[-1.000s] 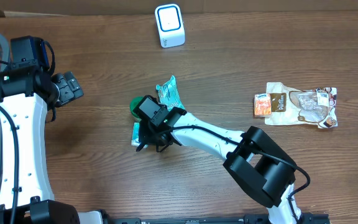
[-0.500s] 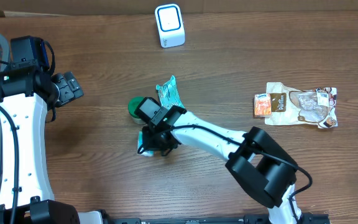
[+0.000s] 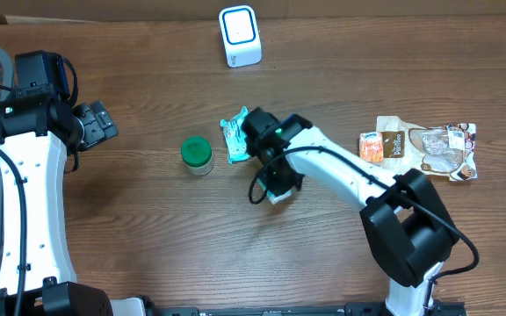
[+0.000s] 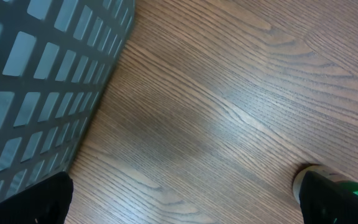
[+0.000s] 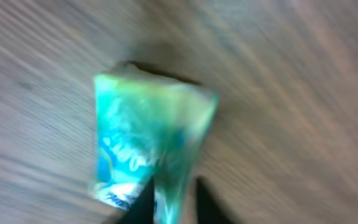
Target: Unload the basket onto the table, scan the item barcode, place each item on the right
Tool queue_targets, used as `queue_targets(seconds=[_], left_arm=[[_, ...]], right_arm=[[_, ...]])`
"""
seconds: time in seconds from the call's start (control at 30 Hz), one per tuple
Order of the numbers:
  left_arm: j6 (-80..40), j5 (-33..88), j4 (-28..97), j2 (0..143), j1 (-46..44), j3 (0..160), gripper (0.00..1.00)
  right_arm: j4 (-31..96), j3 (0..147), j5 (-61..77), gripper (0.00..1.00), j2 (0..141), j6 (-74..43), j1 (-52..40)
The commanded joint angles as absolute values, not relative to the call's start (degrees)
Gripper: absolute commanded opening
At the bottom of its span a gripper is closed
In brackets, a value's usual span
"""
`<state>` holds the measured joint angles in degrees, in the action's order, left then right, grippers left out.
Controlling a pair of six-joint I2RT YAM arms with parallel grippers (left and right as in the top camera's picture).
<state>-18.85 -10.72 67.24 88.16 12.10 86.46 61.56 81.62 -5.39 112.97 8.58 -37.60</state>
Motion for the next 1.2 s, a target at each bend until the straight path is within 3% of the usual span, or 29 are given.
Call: queue_targets(seconds=[0.0, 0.07, 0.1, 0.13, 0.2, 0.3, 0.4, 0.43, 0.57, 0.9, 1.17], left_arm=[[-17.8, -10.5, 67.1, 88.1, 12.0, 86.3, 1.0], [-17.8, -10.5, 67.1, 88.1, 12.0, 86.3, 1.0], [-17.8, -10.5, 67.1, 88.1, 12.0, 86.3, 0.99], [-17.8, -10.5, 67.1, 88.1, 12.0, 86.3, 1.0], [-17.8, -10.5, 67.1, 88.1, 12.0, 86.3, 1.0], [-17.8, -10.5, 67.1, 88.1, 12.0, 86.3, 1.0], [-17.8, -10.5, 67.1, 88.1, 12.0, 86.3, 1.0], [-17.8, -10.5, 67.1, 88.1, 12.0, 86.3, 1.0], [-17.8, -10.5, 67.1, 88.1, 12.0, 86.3, 1.0], [-17.8, -10.5, 67.1, 88.1, 12.0, 86.3, 1.0], [-17.8, -10.5, 67.1, 88.1, 12.0, 86.3, 0.99]], right_arm=[[60.9, 81.6, -9.4, 0.61, 111.4, 17.0, -34.8], [61.0, 82.9, -9.4, 0.67, 111.4, 14.3, -33.5], [61.6, 84.5, -9.4, 0.8, 111.4, 9.7, -32.6], [62.2, 86.9, -8.9, 0.8, 111.4, 3.1, -31.8], [62.0, 89.3, -1.4, 0.51, 111.4, -3.8, -30.9], [57.8, 89.0, 10.7, 0.29, 111.6, -13.8, -30.2], [57.4, 86.5, -3.7, 0.19, 111.7, -36.9, -30.2], [57.5, 85.7, -6.2, 0.16, 111.7, -39.4, -30.2], [57.1, 83.8, -7.9, 0.04, 112.2, -40.3, -30.2], [52.0, 79.1, -3.2, 0.04, 113.8, -33.5, -31.2], [44.9, 79.2, 17.4, 0.04, 114.9, -14.3, -31.4]])
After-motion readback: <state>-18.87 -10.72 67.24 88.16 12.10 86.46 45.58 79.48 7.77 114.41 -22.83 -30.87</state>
